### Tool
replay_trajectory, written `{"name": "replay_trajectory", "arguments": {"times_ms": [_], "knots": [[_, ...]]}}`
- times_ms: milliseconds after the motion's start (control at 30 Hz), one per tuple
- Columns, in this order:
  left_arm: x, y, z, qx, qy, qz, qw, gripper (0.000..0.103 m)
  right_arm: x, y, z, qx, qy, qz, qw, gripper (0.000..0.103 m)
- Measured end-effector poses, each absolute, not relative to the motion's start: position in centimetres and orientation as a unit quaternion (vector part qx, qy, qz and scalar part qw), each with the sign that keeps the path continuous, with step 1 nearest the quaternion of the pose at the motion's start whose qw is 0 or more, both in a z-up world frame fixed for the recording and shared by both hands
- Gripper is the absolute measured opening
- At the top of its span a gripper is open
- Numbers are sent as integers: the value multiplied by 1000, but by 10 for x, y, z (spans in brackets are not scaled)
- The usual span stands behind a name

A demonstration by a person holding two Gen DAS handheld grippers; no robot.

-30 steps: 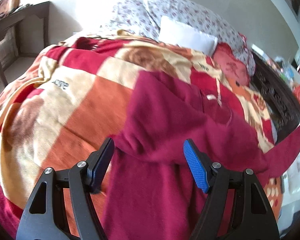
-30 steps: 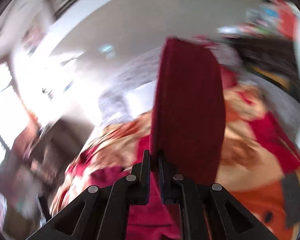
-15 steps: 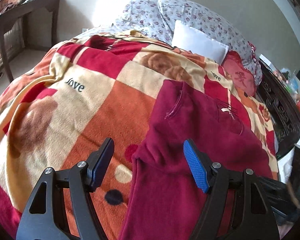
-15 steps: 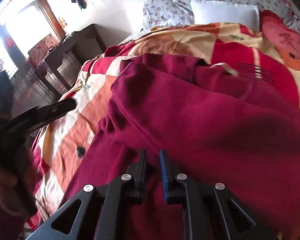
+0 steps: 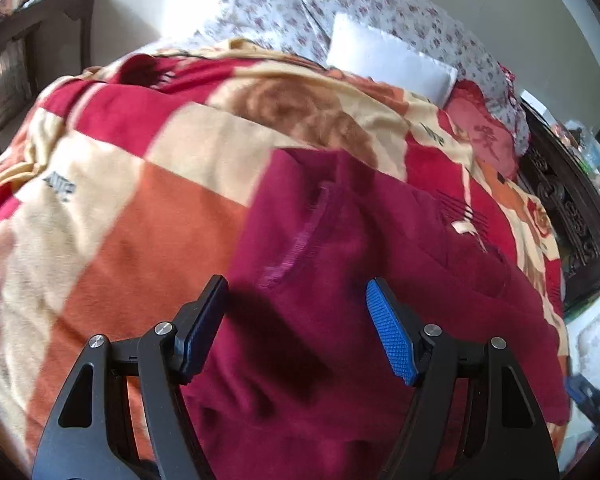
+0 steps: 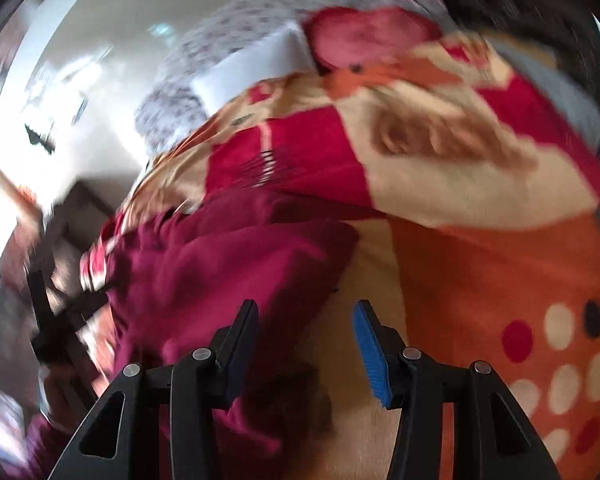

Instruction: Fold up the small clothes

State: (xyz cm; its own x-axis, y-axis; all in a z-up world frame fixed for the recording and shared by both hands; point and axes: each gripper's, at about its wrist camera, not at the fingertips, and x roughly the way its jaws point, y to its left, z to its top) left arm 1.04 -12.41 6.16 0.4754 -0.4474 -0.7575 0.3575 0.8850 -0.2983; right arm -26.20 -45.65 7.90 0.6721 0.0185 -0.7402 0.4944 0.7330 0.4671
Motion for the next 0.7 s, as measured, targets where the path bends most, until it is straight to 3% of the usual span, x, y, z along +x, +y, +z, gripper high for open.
{"name": "replay_trajectory", "arguments": {"times_ms": [100,167,200,333,367,567,700], "knots": [[1,-133,68,-18,441,-247,862,33,-248,-479,62,392,364,-131,835,47],[-4,-134,72,-15,441,-263,858,21,-231,-493,44,425,364,-129,819,47],[-6,-131,75,-19,442,-270,855,19,-223,-495,38,438,367,-120,812,47],[-15,-113,89,-38,434,-279,856,19,-209,-489,61,374,354,-118,849,17],[-16,-110,91,-42,431,-280,857,19,-207,-484,76,337,347,-126,866,13],[-24,-123,67,-8,437,-260,861,19,-182,-478,88,167,374,-220,885,5],[-15,-124,51,-21,460,-257,849,19,-205,-492,83,261,377,-157,874,6]]}}
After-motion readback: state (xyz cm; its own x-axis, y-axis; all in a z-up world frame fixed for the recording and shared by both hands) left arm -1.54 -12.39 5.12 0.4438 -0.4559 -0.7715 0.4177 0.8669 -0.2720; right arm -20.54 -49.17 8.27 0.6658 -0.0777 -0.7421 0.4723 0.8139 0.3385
